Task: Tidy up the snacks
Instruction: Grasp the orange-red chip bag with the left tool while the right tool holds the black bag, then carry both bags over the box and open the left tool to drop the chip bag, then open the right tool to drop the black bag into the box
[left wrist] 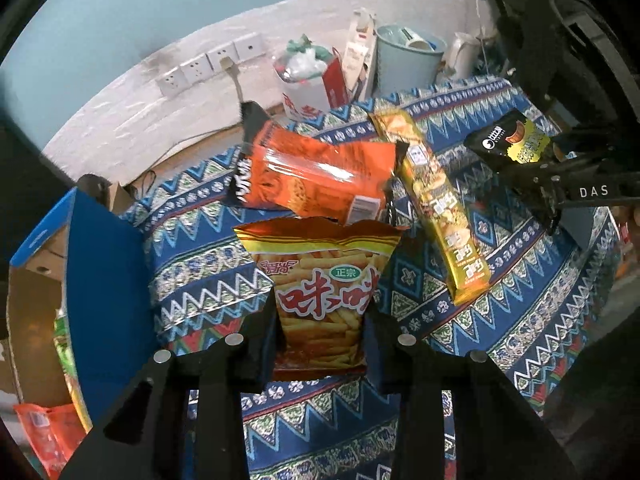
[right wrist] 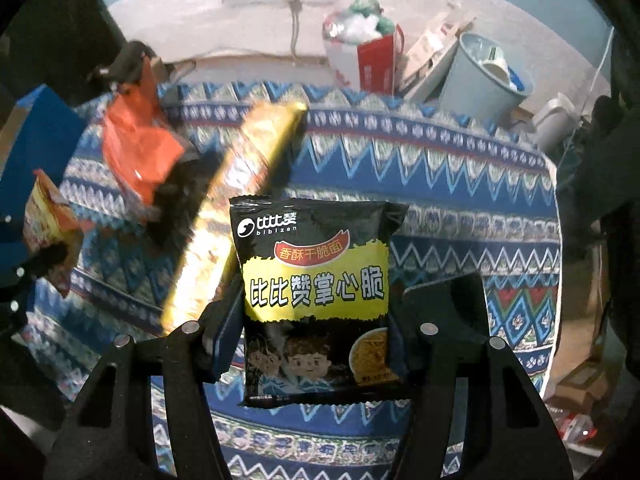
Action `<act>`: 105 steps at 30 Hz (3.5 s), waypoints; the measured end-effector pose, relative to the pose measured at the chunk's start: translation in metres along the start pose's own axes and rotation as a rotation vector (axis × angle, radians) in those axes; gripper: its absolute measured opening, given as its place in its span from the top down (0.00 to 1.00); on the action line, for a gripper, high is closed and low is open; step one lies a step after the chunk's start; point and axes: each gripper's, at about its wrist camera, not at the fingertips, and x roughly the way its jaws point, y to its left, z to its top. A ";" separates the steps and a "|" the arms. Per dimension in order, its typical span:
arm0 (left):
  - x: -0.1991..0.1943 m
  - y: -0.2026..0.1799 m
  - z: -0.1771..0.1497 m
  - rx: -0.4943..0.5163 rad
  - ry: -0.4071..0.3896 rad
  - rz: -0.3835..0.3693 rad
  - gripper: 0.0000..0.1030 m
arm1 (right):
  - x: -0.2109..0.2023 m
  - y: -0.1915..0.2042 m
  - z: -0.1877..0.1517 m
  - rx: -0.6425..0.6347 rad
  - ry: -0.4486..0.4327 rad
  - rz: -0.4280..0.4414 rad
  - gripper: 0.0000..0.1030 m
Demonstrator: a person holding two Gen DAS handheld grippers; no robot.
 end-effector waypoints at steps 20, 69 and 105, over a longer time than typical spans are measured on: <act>-0.066 0.055 -0.005 -0.137 -0.112 0.071 0.65 | -0.042 0.070 0.051 -0.069 -0.178 0.103 0.42; -0.102 0.250 -0.119 -0.551 -0.122 0.225 0.65 | -0.029 0.332 0.116 -0.388 -0.174 0.267 0.41; -0.110 0.275 -0.136 -0.629 -0.091 0.306 0.34 | -0.008 0.409 0.129 -0.416 -0.127 0.365 0.30</act>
